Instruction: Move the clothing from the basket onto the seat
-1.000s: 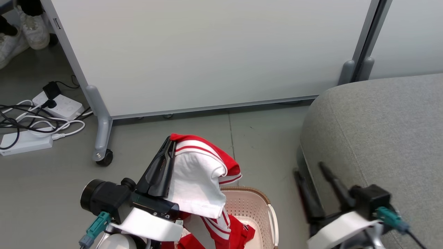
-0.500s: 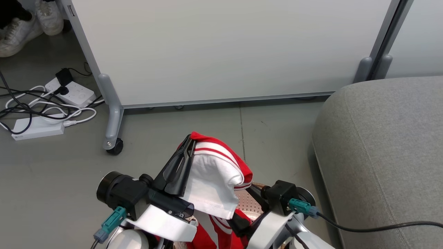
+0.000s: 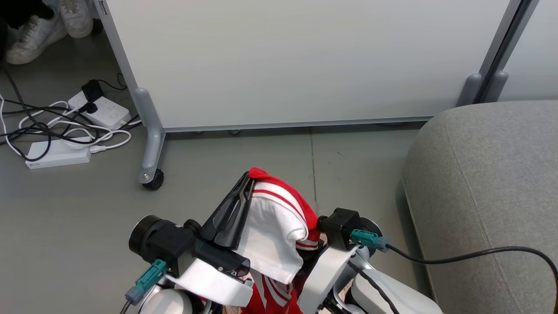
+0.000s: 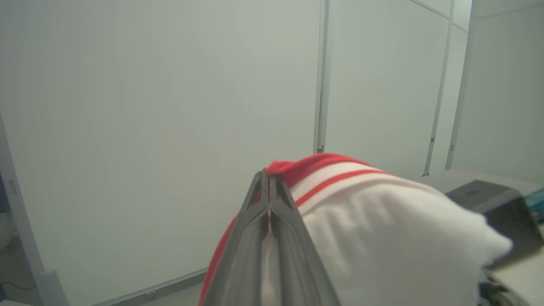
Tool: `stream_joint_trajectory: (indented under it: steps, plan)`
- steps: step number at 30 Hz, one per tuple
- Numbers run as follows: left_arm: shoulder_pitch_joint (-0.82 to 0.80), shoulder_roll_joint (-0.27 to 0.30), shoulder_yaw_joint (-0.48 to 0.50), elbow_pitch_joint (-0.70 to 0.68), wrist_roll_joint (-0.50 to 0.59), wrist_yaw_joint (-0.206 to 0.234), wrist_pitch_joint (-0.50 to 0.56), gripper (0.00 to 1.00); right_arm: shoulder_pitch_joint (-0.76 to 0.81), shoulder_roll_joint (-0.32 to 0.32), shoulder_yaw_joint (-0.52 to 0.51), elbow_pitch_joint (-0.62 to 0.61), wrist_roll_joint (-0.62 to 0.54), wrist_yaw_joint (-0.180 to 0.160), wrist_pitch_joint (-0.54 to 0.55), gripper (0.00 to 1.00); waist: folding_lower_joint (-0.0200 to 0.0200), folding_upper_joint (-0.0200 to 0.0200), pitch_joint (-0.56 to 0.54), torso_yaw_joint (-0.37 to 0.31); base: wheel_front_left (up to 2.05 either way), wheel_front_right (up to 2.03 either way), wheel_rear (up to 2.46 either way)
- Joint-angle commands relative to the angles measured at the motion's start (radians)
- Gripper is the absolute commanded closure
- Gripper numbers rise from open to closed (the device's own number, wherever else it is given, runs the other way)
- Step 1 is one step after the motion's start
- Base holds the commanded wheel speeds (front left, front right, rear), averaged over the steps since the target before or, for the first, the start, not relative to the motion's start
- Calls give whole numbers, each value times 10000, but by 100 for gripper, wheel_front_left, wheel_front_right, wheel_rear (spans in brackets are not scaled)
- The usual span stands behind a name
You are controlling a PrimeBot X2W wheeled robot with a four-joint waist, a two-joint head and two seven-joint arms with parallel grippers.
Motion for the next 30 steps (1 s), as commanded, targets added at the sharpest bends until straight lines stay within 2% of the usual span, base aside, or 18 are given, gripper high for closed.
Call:
stream_joint_trajectory:
  steps: [1,2,4,5,11,15,25,30]
  plan:
    - [-172,69,12,48,37,51,42,100,-166,-47,34,58,134,19,-98,100,0,0,2,-22,0,0,0]
    - [-164,70,29,52,50,89,67,96,-200,-46,43,87,183,19,-136,100,0,0,2,-44,0,0,0]
    - [-135,81,52,74,42,160,85,38,-233,-49,-30,139,284,19,-173,100,0,0,2,-90,0,0,0]
    - [-133,97,86,65,93,238,76,0,-258,-49,-98,170,277,19,-166,100,0,0,5,-114,0,0,0]
    - [-193,182,0,-126,253,308,92,0,-202,-46,-1154,299,-22,19,-222,100,0,0,14,-290,0,0,0]
    - [-115,339,-258,-203,367,152,302,0,-24,-68,-1819,355,-318,20,-221,100,0,0,10,-420,0,0,0]
    - [345,744,-1424,116,496,-568,1024,0,476,-439,-3561,797,-1080,20,-89,100,0,0,17,-940,0,0,0]
    - [432,800,-1722,396,373,-731,1084,0,818,-568,-4185,747,-1405,20,61,100,0,0,17,-1318,0,0,0]
